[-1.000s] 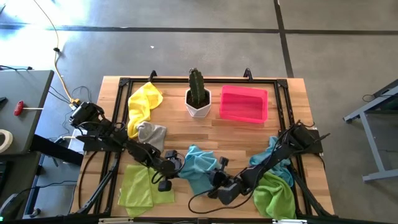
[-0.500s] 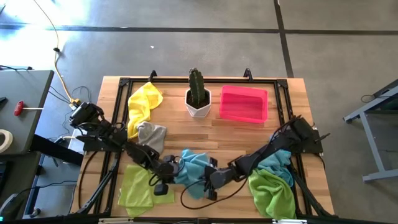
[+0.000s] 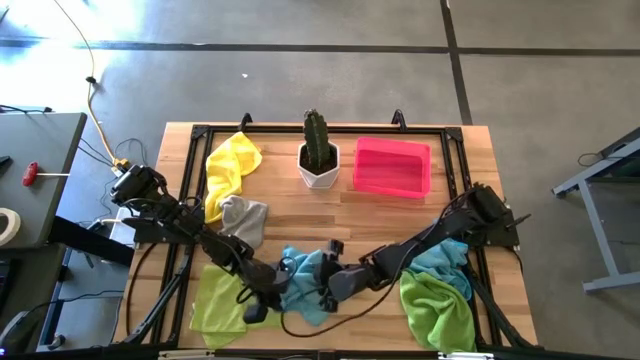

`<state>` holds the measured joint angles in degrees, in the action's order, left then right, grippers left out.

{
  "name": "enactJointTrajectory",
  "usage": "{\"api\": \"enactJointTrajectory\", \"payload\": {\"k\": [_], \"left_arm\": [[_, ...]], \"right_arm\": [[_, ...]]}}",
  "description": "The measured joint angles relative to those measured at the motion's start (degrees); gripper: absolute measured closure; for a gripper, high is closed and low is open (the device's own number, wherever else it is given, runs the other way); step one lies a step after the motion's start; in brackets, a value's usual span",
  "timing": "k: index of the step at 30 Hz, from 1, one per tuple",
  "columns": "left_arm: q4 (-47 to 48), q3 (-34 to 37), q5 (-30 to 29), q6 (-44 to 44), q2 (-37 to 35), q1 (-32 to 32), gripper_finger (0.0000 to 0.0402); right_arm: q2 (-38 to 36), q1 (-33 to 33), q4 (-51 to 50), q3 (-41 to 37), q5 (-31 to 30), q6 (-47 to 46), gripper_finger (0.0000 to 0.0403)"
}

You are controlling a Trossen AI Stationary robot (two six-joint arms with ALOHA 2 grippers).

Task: Fold microfiber towels
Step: Fold the blue towel

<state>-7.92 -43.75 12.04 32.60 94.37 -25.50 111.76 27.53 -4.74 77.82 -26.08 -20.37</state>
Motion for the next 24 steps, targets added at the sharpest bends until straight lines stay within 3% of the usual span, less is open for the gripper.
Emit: {"api": "enactJointTrajectory", "payload": {"k": [10, 24], "left_arm": [[-9.8, -0.6, 0.0, -3.1, -1.0, 0.5, 0.0401], [-8.0, -2.8, 1.6, -7.7, -5.2, 0.9, 0.0401]], "right_arm": [[3.2, 0.4, 8.9, -0.1, 2.3, 1.2, 0.0226], [3.5, 0.5, 5.2, -0.1, -0.9, 0.9, 0.0226]]}}
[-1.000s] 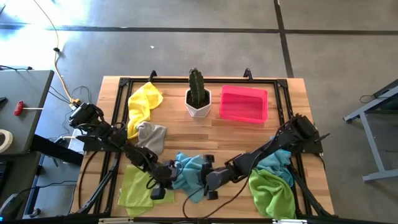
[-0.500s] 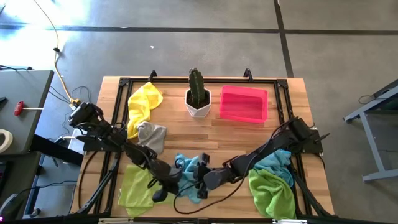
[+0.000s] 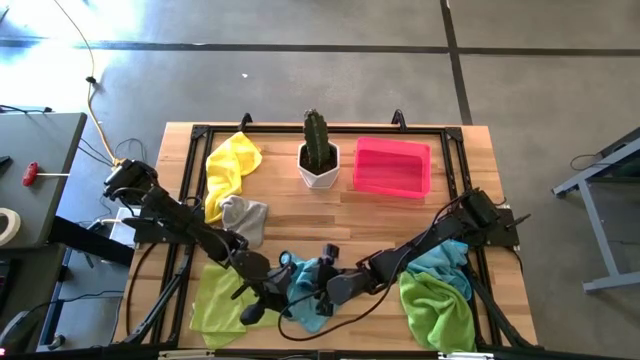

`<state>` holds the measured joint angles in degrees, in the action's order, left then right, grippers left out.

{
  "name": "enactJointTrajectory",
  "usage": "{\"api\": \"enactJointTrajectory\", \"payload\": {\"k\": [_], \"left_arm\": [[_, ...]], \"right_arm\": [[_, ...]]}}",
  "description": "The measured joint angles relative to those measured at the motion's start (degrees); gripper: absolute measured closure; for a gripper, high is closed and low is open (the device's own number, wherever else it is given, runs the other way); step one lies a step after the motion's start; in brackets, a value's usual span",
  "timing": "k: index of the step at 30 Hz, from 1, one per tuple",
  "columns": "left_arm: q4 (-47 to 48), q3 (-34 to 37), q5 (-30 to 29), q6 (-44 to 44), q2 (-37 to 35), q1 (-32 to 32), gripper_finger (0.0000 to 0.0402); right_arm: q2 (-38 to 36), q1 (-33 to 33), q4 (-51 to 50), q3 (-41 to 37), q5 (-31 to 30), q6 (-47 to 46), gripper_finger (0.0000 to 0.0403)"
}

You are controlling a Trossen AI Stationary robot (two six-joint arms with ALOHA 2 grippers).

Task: Fold microfiber towels
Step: Fold the blue towel

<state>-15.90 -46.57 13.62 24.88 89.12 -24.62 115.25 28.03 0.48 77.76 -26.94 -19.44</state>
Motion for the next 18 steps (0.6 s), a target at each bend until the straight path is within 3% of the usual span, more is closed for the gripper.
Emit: {"api": "enactJointTrajectory", "payload": {"k": [4, 11, 18], "left_arm": [[2.2, 0.0, 1.5, 0.4, 0.1, -0.1, 0.0401], [5.8, 0.1, 0.5, 0.4, 0.1, 0.0, 0.0401], [5.8, 0.1, 1.1, 0.2, 0.1, 0.6, 0.0401]], "right_arm": [[-0.1, 0.5, -10.7, 1.6, -2.3, -1.6, 0.0226], [-0.2, 1.4, -39.4, 10.8, -7.0, -8.2, 0.0226], [-0.3, 2.6, -63.9, 19.1, -17.7, -14.1, 0.0226]]}}
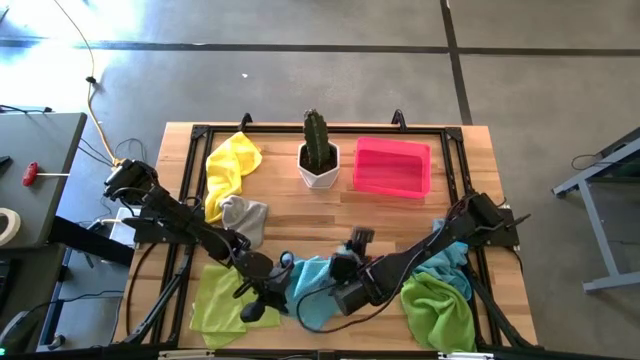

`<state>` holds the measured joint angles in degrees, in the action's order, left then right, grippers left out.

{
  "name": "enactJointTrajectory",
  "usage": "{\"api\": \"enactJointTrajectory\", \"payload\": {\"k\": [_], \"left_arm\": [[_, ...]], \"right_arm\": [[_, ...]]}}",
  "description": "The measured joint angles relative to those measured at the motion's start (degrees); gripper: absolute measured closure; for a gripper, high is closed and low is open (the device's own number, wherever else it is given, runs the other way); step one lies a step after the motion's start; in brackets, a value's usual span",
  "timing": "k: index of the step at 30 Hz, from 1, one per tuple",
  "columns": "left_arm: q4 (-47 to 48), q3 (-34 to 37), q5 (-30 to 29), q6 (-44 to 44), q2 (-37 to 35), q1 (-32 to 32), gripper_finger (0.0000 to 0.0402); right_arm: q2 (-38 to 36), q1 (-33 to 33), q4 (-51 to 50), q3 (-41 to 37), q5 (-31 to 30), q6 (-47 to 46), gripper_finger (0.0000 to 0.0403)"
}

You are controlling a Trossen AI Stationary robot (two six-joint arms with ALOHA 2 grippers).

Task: Fold microfiber towels
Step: Fold the blue towel

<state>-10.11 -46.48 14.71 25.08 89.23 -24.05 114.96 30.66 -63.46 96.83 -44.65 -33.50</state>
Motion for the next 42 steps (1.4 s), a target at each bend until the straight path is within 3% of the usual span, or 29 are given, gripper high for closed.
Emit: {"api": "enactJointTrajectory", "payload": {"k": [4, 9, 14, 19, 24, 34, 42], "left_arm": [[0.0, 0.0, 0.4, -0.2, 0.0, 0.0, 0.0401], [0.0, 0.0, 0.1, -0.2, 0.0, 0.0, 0.0401], [2.2, 0.0, -0.4, 0.0, 0.3, -1.6, 0.0401], [4.8, 0.0, -0.4, 0.2, 0.5, -3.4, 0.0401], [8.5, 0.0, -1.2, 0.2, 0.5, -3.7, 0.0401], [20.1, 0.0, -12.5, 0.2, 0.5, -3.7, 0.0401], [21.1, 0.0, -15.2, 0.1, 0.5, -3.7, 0.0401]], "right_arm": [[0.0, -0.1, -2.2, 1.4, -1.5, -3.8, 0.0226], [0.0, 0.9, 3.7, -0.7, 4.1, -3.5, 0.0226], [0.0, 1.8, 15.0, -6.3, 4.3, 4.0, 0.0226], [0.0, 0.1, 30.1, -12.1, 5.9, 17.6, 0.0226], [0.0, -5.1, 40.1, -15.3, 17.0, 27.8, 0.0226], [0.0, -15.3, 43.1, -14.8, 35.5, 42.9, 0.0226], [0.1, -22.5, 45.7, -15.2, 53.7, 52.5, 0.0226]]}}
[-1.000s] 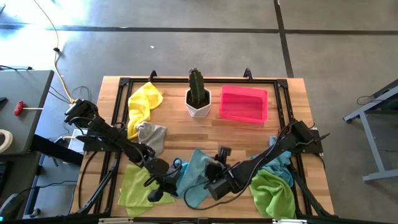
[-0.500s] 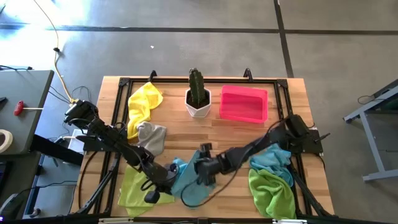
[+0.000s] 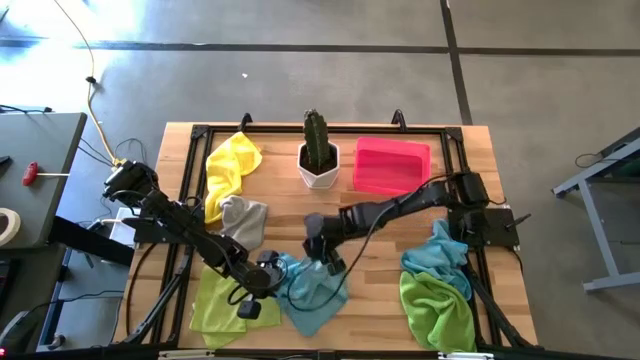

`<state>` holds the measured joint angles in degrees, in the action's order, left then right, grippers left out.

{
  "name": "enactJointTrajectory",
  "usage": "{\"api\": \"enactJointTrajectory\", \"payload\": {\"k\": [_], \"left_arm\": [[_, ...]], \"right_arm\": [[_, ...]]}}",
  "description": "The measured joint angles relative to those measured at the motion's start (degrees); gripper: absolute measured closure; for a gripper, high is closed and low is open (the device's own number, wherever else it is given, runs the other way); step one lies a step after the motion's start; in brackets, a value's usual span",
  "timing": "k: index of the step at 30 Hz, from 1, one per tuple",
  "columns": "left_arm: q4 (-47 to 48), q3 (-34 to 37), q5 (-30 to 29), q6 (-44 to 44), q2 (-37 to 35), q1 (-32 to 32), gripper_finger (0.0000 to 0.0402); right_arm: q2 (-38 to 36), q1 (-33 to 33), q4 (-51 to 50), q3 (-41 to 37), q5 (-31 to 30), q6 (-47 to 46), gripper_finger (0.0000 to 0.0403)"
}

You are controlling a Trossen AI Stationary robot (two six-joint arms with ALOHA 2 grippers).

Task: Fold microfiber towels
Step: Fold the blue towel

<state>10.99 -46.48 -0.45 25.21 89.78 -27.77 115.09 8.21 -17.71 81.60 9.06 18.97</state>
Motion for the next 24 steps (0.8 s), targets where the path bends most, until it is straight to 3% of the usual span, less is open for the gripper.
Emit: {"api": "enactJointTrajectory", "payload": {"k": [9, 18, 24], "left_arm": [[0.6, 0.0, -2.5, -2.9, 0.0, 0.0, 0.0401], [2.5, 0.0, -6.3, -4.3, 0.0, 0.0, 0.0401], [2.6, 0.0, -6.5, -4.4, 0.0, 0.0, 0.0401]], "right_arm": [[2.2, -6.4, 0.5, 0.0, 12.5, 0.9, 0.0226], [5.2, -9.5, 0.4, 0.0, 16.2, 3.2, 0.0226], [5.2, -11.0, -0.3, 0.0, 21.8, 2.5, 0.0226]]}}
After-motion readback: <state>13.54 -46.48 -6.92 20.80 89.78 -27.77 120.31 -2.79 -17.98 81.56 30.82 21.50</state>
